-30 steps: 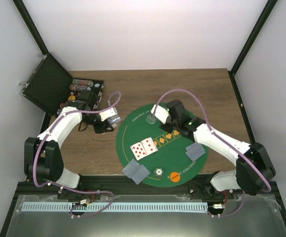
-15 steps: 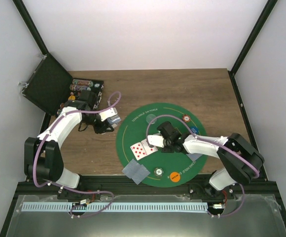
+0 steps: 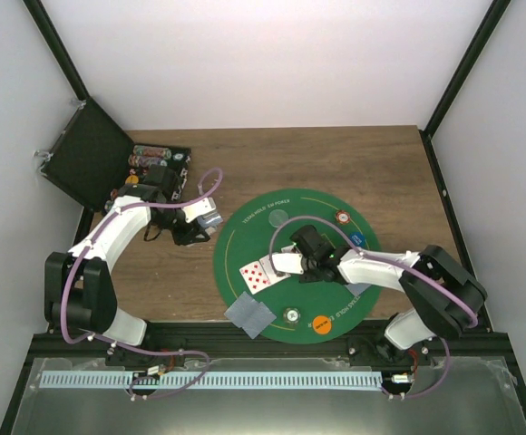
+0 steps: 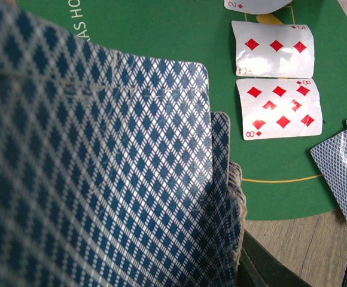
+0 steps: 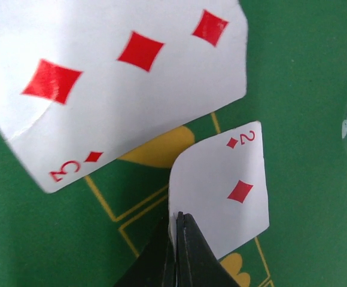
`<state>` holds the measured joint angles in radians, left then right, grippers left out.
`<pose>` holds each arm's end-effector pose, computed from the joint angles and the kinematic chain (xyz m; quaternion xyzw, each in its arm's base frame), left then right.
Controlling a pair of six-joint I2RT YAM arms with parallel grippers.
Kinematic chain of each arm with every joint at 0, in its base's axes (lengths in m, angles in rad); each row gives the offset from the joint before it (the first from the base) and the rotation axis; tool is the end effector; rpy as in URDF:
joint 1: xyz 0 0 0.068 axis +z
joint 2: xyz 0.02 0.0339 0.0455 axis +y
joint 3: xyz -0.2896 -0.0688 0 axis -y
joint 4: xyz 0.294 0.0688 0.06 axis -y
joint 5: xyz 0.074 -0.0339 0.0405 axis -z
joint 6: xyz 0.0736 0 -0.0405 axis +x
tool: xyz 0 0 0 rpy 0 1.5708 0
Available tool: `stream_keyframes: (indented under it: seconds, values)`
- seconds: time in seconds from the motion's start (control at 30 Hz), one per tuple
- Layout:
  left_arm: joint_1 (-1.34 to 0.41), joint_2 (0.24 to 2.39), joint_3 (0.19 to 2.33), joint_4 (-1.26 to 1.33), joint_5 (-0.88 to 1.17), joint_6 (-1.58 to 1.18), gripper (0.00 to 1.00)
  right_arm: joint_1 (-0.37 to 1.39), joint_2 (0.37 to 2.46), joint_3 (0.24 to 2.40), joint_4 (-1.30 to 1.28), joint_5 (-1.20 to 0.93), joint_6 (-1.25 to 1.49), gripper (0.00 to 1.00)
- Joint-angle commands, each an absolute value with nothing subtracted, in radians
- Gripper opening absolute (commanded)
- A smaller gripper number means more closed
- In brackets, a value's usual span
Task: Distribute texas hold em gaming equipment
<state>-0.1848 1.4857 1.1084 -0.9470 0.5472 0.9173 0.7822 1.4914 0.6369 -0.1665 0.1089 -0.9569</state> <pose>0.3116 -0.0972 0.2168 0.5286 0.7967 -0.2080 0.2065 0.2271 0.2144 0.0944 -0.7247 0.6313 -0.0758 0.2654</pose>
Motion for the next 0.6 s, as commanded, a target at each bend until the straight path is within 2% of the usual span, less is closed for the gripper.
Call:
stream_keyframes:
  seconds: [0.0, 0.57]
  values:
    - [-0.182, 1.475, 1.104, -0.945, 0.575, 0.929, 0.34, 0.793, 1.449, 0.592, -0.184, 0.062, -1.044, 0.01]
    - [-0.182, 1.473, 1.106, -0.951, 0.572, 0.932, 0.33, 0.793, 1.489, 0.597, -0.138, 0.054, -1.146, 0.01]
